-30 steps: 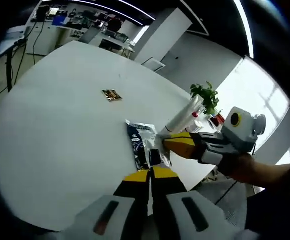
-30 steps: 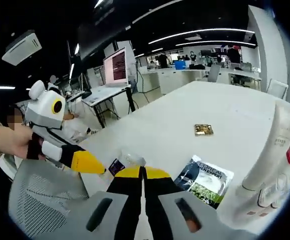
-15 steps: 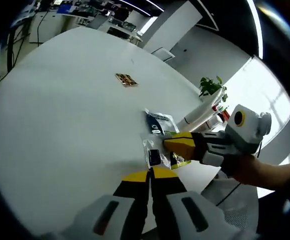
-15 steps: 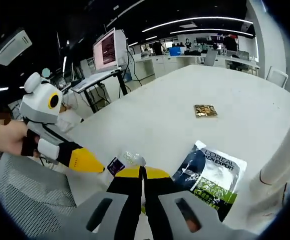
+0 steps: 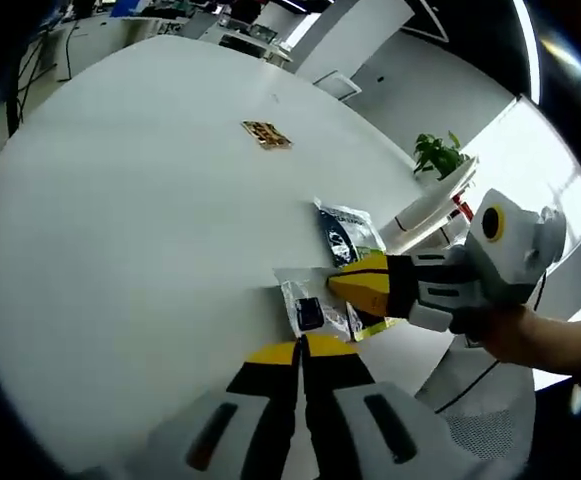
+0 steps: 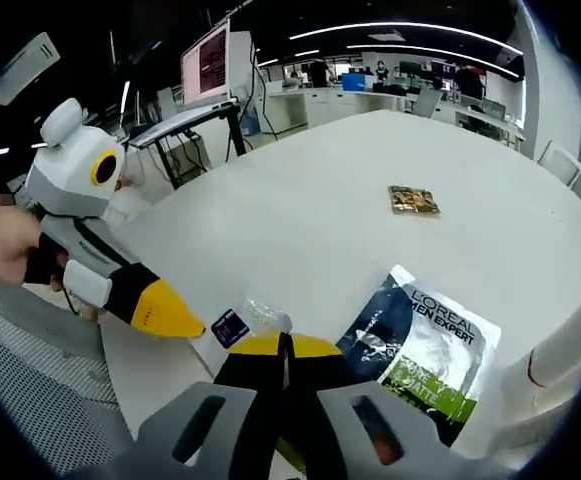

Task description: Arrange the skincare products in the storage area until every visible bottle or jar stands upright without overlapping.

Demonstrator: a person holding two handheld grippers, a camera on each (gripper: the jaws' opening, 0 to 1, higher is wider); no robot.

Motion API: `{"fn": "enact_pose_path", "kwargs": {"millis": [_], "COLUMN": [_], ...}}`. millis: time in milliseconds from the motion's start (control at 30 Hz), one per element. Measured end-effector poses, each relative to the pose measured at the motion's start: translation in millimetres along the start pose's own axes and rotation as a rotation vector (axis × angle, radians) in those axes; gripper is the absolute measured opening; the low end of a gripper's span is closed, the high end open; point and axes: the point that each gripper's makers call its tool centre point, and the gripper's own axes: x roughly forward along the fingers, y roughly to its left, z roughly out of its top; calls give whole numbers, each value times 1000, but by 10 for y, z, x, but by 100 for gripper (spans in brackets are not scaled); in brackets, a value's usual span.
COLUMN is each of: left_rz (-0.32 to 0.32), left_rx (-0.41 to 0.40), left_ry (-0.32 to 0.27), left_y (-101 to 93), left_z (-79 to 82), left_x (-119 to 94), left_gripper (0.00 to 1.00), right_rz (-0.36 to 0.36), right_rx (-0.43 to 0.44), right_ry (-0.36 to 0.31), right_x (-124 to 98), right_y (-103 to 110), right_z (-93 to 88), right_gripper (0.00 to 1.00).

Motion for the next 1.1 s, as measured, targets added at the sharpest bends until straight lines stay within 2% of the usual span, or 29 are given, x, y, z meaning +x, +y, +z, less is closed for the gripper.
{"fn": "enact_pose_path", "kwargs": {"millis": [233,300,400,633,767,900,1000,1067,1100], "left_rz": [32,55,65,84,138,127,84,86,91], "left_rx": [82,153,194,286,448,552,611,692,704], "left_ry": [35,53,67,72,62,-14,-13,11,11], "left_y": [63,50,17,60,122,-1,-157,-149,-141], "left_z": [7,-44,-62,-37,40,205,220,213,216], "left_x": [50,51,60,60,25,-7,47,131,161], "left_gripper": [1,1,1,2,4,13,19,22,23], "right_rz": [-11,-14,-30,-51,-64,-64,-66,-64,-61], "right_rx": [-46,-25,-71,-73,-59,-63,-66,-75,-79], "right_ry": [44,55,79,84,83,78,77,76,77], "right_x": [63,59,85,104,113,108,112,108,110], "right_y": [0,11,14,4,1,7,2,10,10], "right_z": [-23,-36,-86,-98,-98,-98,-97,-99,-99], "right_gripper": [1,1,1,1,1,1,1,1,1]}}
